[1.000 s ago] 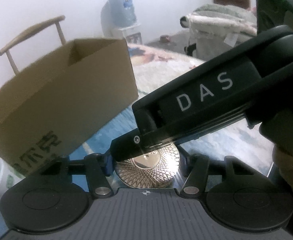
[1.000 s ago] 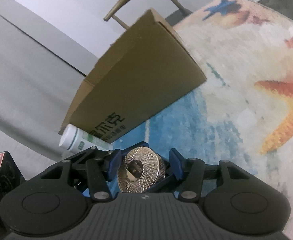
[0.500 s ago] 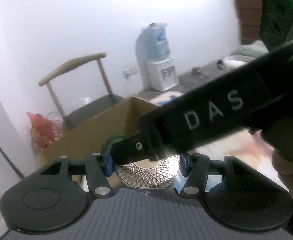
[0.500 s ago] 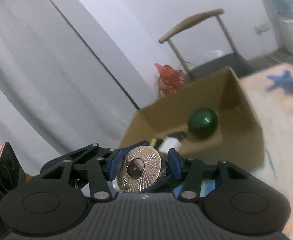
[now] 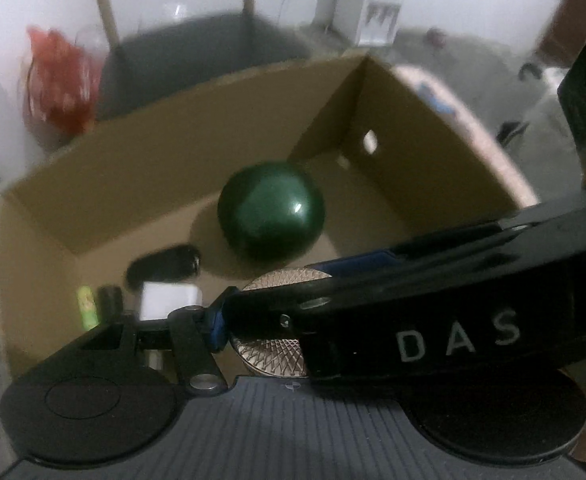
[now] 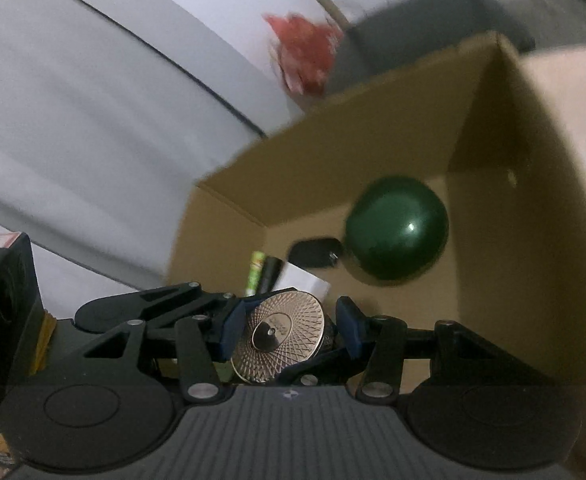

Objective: Organize rigid objects
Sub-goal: 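Carry the jar with the right gripper over the box and lower it, then open the right gripper to release the jar in the box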

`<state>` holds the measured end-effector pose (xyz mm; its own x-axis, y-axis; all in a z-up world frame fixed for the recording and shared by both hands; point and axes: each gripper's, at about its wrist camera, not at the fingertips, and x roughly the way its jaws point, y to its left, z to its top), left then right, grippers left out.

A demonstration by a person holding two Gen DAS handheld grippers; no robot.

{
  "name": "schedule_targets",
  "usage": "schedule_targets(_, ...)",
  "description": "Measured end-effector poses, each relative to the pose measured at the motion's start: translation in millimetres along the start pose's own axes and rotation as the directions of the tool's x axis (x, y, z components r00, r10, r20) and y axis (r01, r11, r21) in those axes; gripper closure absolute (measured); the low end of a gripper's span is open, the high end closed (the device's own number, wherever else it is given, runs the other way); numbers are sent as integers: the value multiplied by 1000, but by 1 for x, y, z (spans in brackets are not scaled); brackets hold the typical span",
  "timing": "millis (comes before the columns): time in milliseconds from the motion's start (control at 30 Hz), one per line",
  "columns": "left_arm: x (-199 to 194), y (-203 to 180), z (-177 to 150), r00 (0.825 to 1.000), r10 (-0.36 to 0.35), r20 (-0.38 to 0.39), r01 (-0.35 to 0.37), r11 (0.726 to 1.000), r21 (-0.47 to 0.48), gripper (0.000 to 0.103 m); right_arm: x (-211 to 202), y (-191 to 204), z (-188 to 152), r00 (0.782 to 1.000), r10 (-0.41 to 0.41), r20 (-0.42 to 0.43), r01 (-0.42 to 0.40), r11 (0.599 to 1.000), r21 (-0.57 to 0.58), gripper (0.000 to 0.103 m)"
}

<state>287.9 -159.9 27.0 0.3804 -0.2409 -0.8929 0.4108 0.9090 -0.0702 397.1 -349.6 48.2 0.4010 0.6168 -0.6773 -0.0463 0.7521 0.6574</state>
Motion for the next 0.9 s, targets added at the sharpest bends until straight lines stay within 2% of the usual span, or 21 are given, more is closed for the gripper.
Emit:
schedule_targets(167,18,8,1,998,4,-58,-6,999,-32,45,18,-7,10,999,-32,-42,32,999,-8,50)
schedule_targets(233,20,9,0,998,0,-67,-3,999,-38,44,15,-11,2,998,-40,-47,40,999,-13,49)
schedule_targets(433,16,9,3,999,-4,-52,2,999,-46,43,11,-17,1,999,-19,-39,19,1000,10,48)
schedule_targets(500,9,7,3,999,0,-41,-2,999,-47,37,4,-13,-1,1000,-20,-14,20,1000,-5,48)
schedule_targets(633,-18,5,-2,1000,2,28,-1,998,-61,27,-28,-7,-9,997,14,81,-14,1000,-4,49)
schedule_targets(733,-52,-1,-11,995,14,103,-10,999,-39,26,-71,-3,-22,983,39,179,-38,999,-8,49)
schedule_targets(900,-124,-5,-42,970,7,243,-1,1000,-28,23,-154,6,-73,931,93,352,-84,996,-41,49)
